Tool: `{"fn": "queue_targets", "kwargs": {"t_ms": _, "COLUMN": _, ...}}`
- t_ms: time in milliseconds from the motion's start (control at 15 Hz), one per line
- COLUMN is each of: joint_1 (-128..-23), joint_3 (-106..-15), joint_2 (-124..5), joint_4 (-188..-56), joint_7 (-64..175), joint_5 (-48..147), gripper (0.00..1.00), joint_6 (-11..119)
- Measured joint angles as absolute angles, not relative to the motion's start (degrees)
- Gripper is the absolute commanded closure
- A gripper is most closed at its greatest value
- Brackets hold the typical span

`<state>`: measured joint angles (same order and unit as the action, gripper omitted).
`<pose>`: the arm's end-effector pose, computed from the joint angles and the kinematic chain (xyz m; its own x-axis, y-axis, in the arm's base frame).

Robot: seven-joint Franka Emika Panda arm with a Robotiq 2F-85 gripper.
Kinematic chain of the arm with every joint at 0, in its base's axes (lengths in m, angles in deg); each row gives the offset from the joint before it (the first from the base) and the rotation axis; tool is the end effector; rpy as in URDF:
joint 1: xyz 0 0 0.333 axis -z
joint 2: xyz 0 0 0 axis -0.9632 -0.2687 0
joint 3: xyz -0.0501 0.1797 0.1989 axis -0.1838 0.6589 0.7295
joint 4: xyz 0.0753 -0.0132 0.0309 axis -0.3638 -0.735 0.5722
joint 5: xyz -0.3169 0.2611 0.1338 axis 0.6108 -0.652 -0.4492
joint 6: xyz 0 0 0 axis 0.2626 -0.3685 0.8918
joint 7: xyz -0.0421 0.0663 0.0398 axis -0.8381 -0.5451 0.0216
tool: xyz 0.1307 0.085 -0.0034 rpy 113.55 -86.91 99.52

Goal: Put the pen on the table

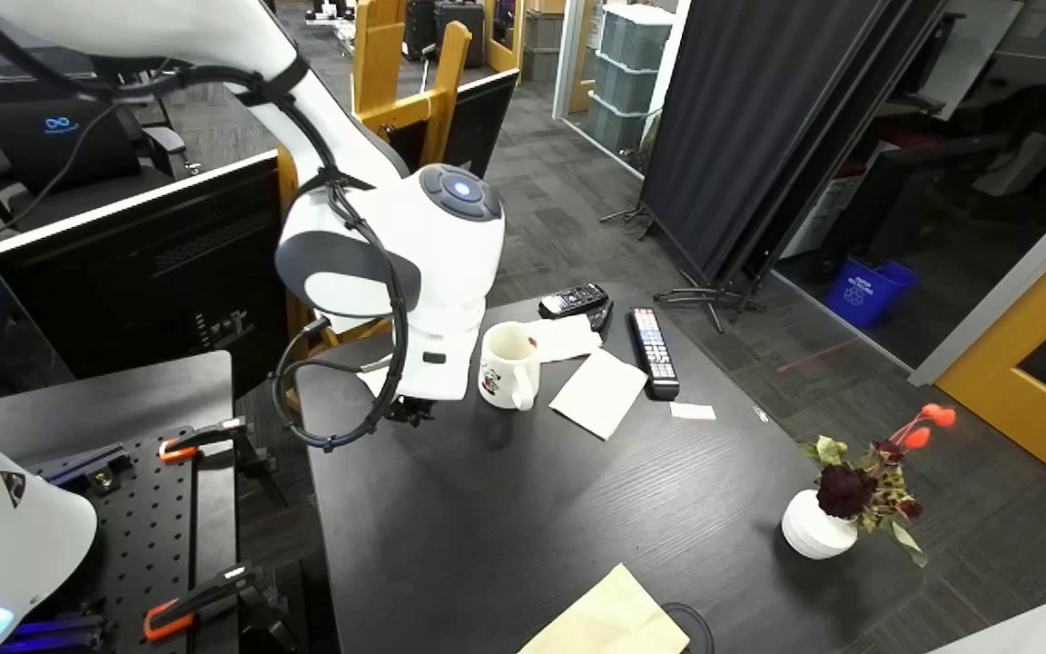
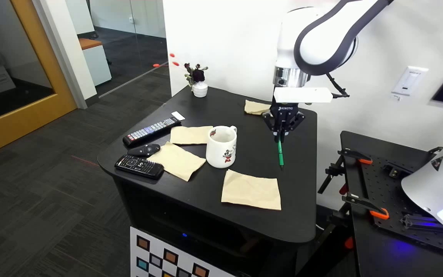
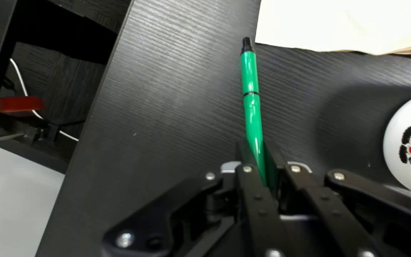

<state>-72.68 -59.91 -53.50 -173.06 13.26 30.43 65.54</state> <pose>0.4562 -0.0368 0.0764 0.3967 -0.8992 -0.1848 -0.9121 -0.4087 0.0306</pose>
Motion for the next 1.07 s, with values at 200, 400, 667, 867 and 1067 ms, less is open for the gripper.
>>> {"fn": "queue_targets", "kwargs": {"t_ms": 200, "joint_1": -72.68, "joint_3": -59.91, "joint_2": -57.57, "joint_4": -171.14, "joint_7": 13.26, "joint_5": 29.9, "gripper": 0.94, "joint_6": 65.54}}
{"fn": "queue_targets", "kwargs": {"t_ms": 400, "joint_1": -72.69, "joint_3": -59.91, "joint_2": -60.22, "joint_4": -169.86, "joint_7": 13.24, "joint_5": 29.61, "gripper": 0.55, "joint_6": 65.54}}
{"fn": "queue_targets", "kwargs": {"t_ms": 667, "joint_1": -72.77, "joint_3": -59.92, "joint_2": -61.63, "joint_4": -169.61, "joint_7": 12.78, "joint_5": 29.61, "gripper": 0.27, "joint_6": 65.54}}
{"fn": "queue_targets", "kwargs": {"t_ms": 867, "joint_1": -72.83, "joint_3": -59.95, "joint_2": -61.75, "joint_4": -169.58, "joint_7": 12.68, "joint_5": 29.61, "gripper": 0.02, "joint_6": 65.54}}
{"fn": "queue_targets", "kwargs": {"t_ms": 1067, "joint_1": -72.94, "joint_3": -60.09, "joint_2": -61.75, "joint_4": -169.51, "joint_7": 12.65, "joint_5": 29.61, "gripper": 0.0, "joint_6": 65.54}}
